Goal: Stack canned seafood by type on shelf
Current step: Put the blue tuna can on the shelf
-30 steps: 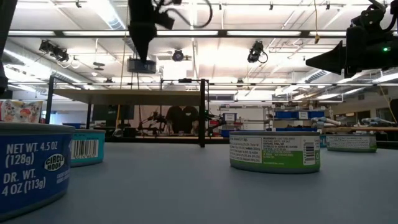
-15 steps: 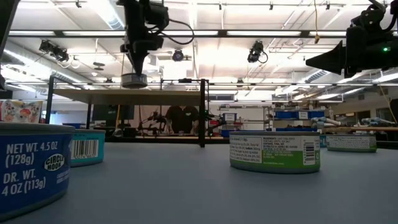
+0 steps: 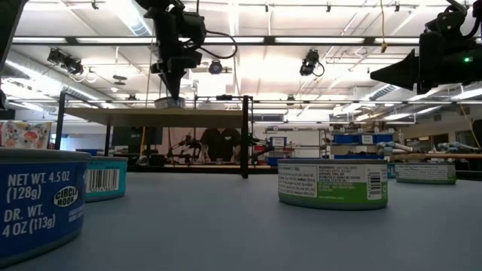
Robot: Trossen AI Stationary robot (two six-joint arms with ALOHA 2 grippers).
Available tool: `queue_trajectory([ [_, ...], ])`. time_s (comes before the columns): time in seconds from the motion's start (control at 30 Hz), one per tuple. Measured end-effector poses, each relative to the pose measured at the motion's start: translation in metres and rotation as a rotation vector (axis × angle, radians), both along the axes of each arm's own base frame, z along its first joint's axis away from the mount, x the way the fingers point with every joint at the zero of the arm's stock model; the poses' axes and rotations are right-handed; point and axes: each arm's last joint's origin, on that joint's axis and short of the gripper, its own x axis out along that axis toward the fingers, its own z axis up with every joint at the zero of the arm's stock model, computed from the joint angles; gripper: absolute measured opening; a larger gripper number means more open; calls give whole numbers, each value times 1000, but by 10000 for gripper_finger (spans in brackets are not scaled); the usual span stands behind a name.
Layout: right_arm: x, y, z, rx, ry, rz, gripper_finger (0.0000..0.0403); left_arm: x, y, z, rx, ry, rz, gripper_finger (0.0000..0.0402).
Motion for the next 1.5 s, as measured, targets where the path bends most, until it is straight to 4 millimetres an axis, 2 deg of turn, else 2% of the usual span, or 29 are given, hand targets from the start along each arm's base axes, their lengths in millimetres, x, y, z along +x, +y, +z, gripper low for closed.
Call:
queue_trajectory([
  [0.73, 0, 0, 0, 0, 0, 1, 27, 1, 1, 0, 18, 2, -18, 2],
  [0.87, 0, 0, 0, 0, 0, 0, 27, 7, -1, 3, 121, 31, 21, 37],
  [1.1, 0, 0, 0, 0, 0, 0, 27, 12, -9, 3, 105, 22, -10, 130],
  [1.27, 0, 0, 0, 0, 0, 0, 27, 11, -10, 2, 87, 32, -14, 162],
  [1.4, 0, 0, 0, 0, 0, 0, 27, 9, -12, 1, 62, 57, -17, 155],
  [1.5, 0, 0, 0, 0, 0, 0, 27, 9, -12, 1, 64, 57, -21, 115],
])
